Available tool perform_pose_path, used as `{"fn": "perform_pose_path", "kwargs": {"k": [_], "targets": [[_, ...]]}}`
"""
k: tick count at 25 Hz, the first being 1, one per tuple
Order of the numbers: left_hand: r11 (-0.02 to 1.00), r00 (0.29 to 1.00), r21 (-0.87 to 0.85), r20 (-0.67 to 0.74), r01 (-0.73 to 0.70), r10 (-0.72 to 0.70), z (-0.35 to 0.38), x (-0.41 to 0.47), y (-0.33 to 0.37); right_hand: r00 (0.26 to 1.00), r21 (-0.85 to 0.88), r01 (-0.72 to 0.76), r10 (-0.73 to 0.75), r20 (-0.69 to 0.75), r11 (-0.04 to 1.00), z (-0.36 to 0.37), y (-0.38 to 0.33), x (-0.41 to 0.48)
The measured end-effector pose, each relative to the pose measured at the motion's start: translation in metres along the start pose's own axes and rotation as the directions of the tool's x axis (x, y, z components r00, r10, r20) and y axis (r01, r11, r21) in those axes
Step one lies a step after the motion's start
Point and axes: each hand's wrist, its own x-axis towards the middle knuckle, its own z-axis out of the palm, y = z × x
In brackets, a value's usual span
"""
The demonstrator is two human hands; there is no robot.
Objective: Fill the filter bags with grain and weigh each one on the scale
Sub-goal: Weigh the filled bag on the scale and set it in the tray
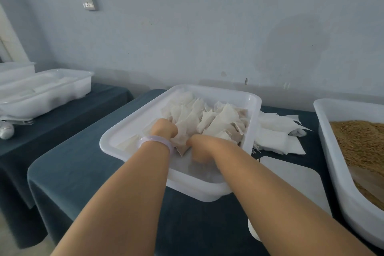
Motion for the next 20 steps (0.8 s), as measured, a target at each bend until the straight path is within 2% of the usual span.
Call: {"fn": "perform_pose_path", "kwargs": {"k": [4, 7, 9, 11, 13, 15, 17, 20], "targets": [[0.971, 0.998, 0.241, -0.059, 0.004, 0.010, -0.005, -0.006, 0.002, 0.978, 0.090, 0.117, -0.099, -0.186, 0.989, -0.005, 0.007, -0.013], [0.959, 0.994, 0.283, -0.105, 0.019, 0.012, -0.007, -0.003, -0.002, 0.921, 0.152, 0.189, -0.122, -0.369, 0.970, -0.013, 0.036, -0.036], [0.960, 0.980, 0.279, -0.183, -0.023, 0.076, -0.007, -0.006, 0.001, 0.816, 0.247, 0.204, -0.025, -0.578, 0.947, -0.030, 0.071, -0.052], [0.929, 0.946, 0.343, -0.230, -0.141, 0.229, -0.005, -0.014, 0.012, 0.738, 0.363, 0.149, 0.140, -0.660, 0.920, -0.046, 0.117, -0.066], [0.858, 0.892, 0.438, -0.224, -0.268, 0.393, -0.003, -0.028, 0.031, 0.779, 0.403, -0.071, 0.303, -0.549, 0.912, -0.049, 0.158, -0.079], [0.808, 0.837, 0.439, -0.193, -0.393, 0.513, 0.005, -0.044, 0.058, 0.829, 0.265, -0.307, 0.394, -0.397, 0.914, -0.041, 0.182, -0.084], [0.768, 0.776, 0.301, -0.119, -0.566, 0.619, 0.020, -0.065, 0.088, 0.866, 0.081, -0.362, 0.367, -0.338, 0.929, -0.035, 0.184, -0.080], [0.600, 0.608, 0.125, 0.031, -0.790, 0.794, 0.050, -0.103, 0.124, 0.903, -0.130, -0.389, 0.350, -0.247, 0.912, -0.035, 0.168, -0.068]]}}
